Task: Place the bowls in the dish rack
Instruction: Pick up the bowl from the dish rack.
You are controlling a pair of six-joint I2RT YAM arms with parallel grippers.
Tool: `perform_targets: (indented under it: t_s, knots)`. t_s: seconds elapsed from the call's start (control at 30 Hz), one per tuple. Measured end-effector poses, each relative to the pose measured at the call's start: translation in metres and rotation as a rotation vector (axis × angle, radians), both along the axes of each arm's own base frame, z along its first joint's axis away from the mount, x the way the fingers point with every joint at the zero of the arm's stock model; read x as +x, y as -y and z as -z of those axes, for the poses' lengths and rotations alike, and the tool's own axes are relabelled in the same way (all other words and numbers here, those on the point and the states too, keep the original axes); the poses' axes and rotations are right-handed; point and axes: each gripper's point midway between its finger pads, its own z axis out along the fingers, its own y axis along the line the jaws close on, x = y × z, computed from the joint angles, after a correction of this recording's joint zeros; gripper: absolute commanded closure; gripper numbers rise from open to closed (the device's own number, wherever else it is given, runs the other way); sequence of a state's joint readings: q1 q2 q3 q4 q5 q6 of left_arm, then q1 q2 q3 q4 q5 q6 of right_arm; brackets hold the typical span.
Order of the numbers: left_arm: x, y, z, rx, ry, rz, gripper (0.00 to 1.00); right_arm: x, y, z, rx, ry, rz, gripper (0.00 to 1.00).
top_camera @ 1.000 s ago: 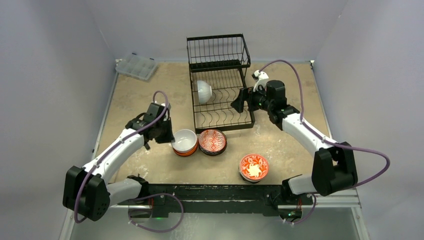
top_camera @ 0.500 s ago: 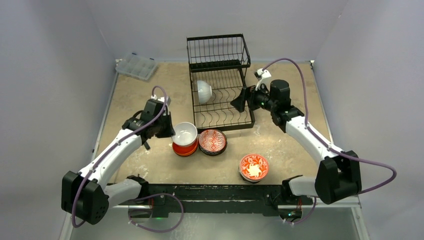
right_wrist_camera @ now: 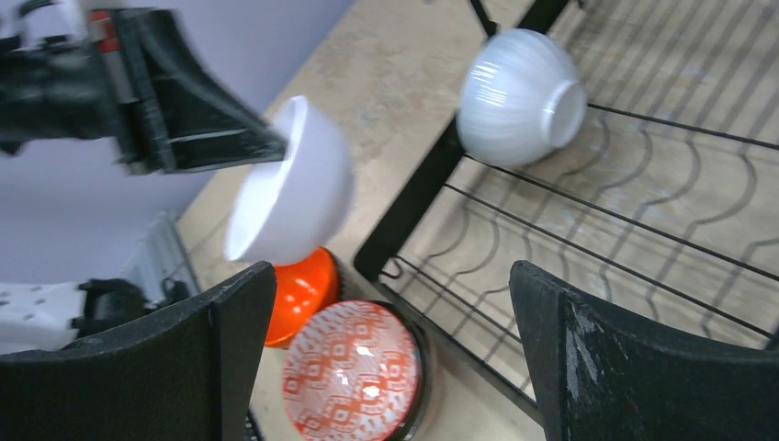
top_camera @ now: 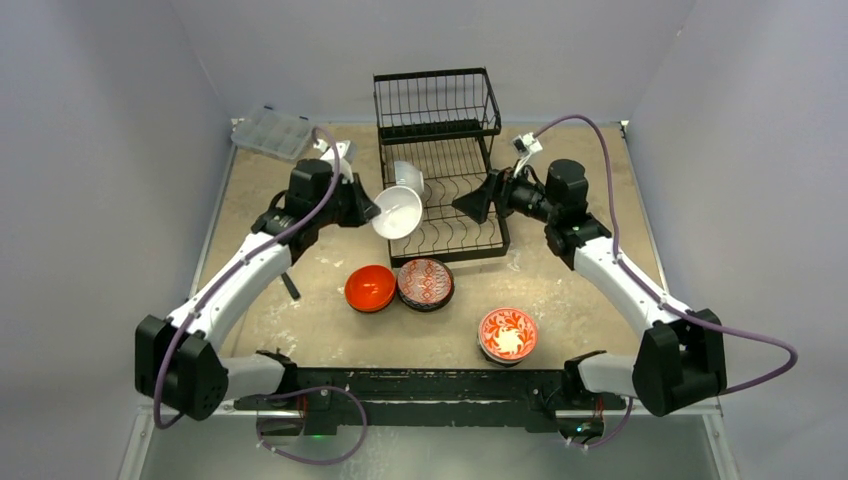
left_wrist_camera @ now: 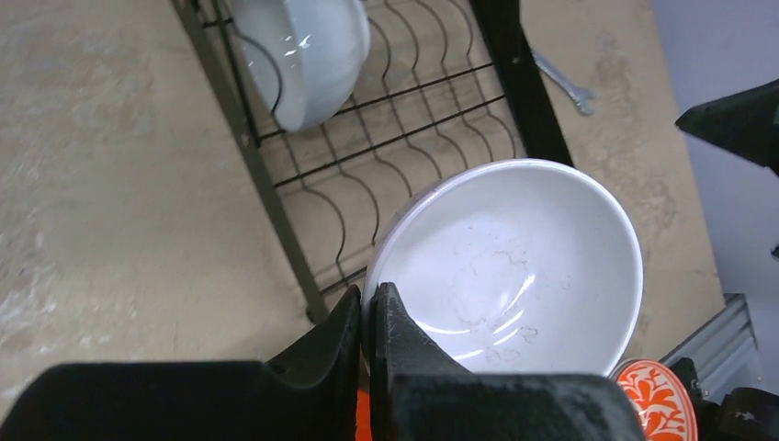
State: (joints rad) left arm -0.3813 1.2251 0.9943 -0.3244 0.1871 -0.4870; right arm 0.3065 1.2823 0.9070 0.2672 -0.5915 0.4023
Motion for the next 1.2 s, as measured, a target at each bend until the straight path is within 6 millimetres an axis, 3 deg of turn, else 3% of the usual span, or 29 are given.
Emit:
perform_targets:
  t_s: [0.23,0.5,0.6,0.73,1.0,1.2]
  knots:
    - [0.04,0.041,-0.015,-0.126,0.03,0.091,1.0,-0.02,-0.016,-0.028,0.155,-0.009,-0.108,0.01]
    - [0.063,0.064,-0.048,-0.229,0.157,0.151,1.0,-0.028,-0.027,-0.04,0.279,-0.064,-0.18,0.01]
    - [0.064,0.069,-0.056,-0.26,0.204,0.177,1.0,-0.025,-0.031,-0.04,0.312,-0.084,-0.198,0.01]
    - [0.059,0.072,-0.052,-0.272,0.205,0.206,1.0,-0.023,-0.039,-0.03,0.331,-0.135,-0.217,0.01]
    - [0.053,0.069,-0.063,-0.263,0.249,0.219,1.0,-0.033,-0.074,-0.013,0.368,-0.226,-0.319,0.01]
    - [0.051,0.068,-0.071,-0.261,0.277,0.227,1.0,-0.027,-0.082,-0.021,0.396,-0.213,-0.337,0.01]
